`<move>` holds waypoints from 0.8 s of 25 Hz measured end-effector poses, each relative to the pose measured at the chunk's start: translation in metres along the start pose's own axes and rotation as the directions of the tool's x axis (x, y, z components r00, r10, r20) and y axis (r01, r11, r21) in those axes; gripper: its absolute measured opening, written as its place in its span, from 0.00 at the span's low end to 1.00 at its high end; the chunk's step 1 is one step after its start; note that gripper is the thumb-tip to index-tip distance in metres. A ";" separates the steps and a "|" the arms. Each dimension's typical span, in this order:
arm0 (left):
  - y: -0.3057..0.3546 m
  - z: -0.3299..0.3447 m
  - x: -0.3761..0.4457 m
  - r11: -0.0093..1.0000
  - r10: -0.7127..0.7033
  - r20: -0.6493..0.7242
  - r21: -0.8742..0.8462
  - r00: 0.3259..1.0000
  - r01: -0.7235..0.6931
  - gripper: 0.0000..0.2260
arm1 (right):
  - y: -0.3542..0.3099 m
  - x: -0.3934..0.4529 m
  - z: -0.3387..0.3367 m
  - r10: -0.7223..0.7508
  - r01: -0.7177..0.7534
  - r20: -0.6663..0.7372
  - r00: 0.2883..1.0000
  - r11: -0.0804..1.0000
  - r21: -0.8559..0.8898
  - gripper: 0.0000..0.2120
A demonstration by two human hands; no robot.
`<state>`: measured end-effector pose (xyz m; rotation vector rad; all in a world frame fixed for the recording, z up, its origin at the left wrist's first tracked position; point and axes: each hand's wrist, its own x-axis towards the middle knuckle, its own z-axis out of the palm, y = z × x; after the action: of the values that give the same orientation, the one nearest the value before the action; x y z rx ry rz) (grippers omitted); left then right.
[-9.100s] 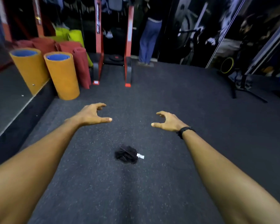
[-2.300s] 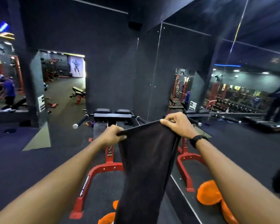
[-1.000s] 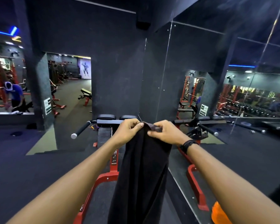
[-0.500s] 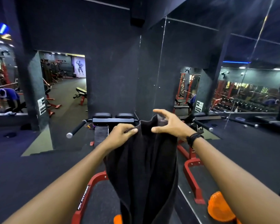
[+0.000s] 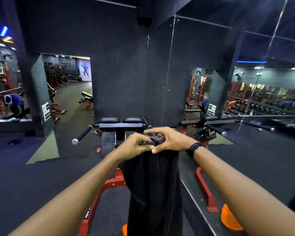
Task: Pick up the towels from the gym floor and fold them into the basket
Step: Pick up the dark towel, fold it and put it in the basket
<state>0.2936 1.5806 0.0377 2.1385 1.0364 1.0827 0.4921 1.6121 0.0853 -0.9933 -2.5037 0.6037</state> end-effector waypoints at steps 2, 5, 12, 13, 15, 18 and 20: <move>0.001 0.001 0.000 0.998 -0.041 -0.102 -0.046 0.994 0.036 0.06 | 0.000 0.003 0.001 -0.012 0.008 -0.033 0.999 0.995 -0.100 0.13; -0.007 -0.003 -0.011 0.971 -0.158 -0.090 -0.195 0.983 0.138 0.06 | 0.003 0.001 -0.005 0.039 -0.069 -0.206 0.978 0.988 -0.137 0.19; -0.004 -0.002 -0.025 0.874 -0.414 -0.187 -0.357 0.891 0.331 0.09 | 0.023 0.002 -0.017 0.423 -0.368 -0.526 0.738 0.905 0.212 0.19; 0.005 0.004 -0.018 0.818 -0.463 -0.231 -0.484 0.856 0.312 0.08 | 0.020 0.005 -0.014 0.532 -0.382 -0.445 0.720 0.839 0.387 0.28; 0.021 0.017 -0.003 0.684 -0.542 -0.200 -0.669 0.816 0.290 0.05 | 0.014 0.012 -0.003 0.619 -0.348 -0.234 0.750 0.670 0.655 0.38; 0.033 0.028 0.012 0.526 -0.587 -0.116 -0.807 0.801 0.268 0.08 | 0.000 0.014 0.011 0.508 -0.211 -0.165 0.845 0.601 0.771 0.17; 0.036 0.033 0.017 0.483 -0.616 -0.130 -0.841 0.777 0.243 0.08 | -0.003 0.012 0.018 0.450 -0.114 -0.266 0.852 0.657 0.745 0.11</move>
<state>0.3417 1.5705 0.0531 0.8411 0.9397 1.4048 0.4737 1.6146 0.0738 -1.0539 -1.4903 1.1860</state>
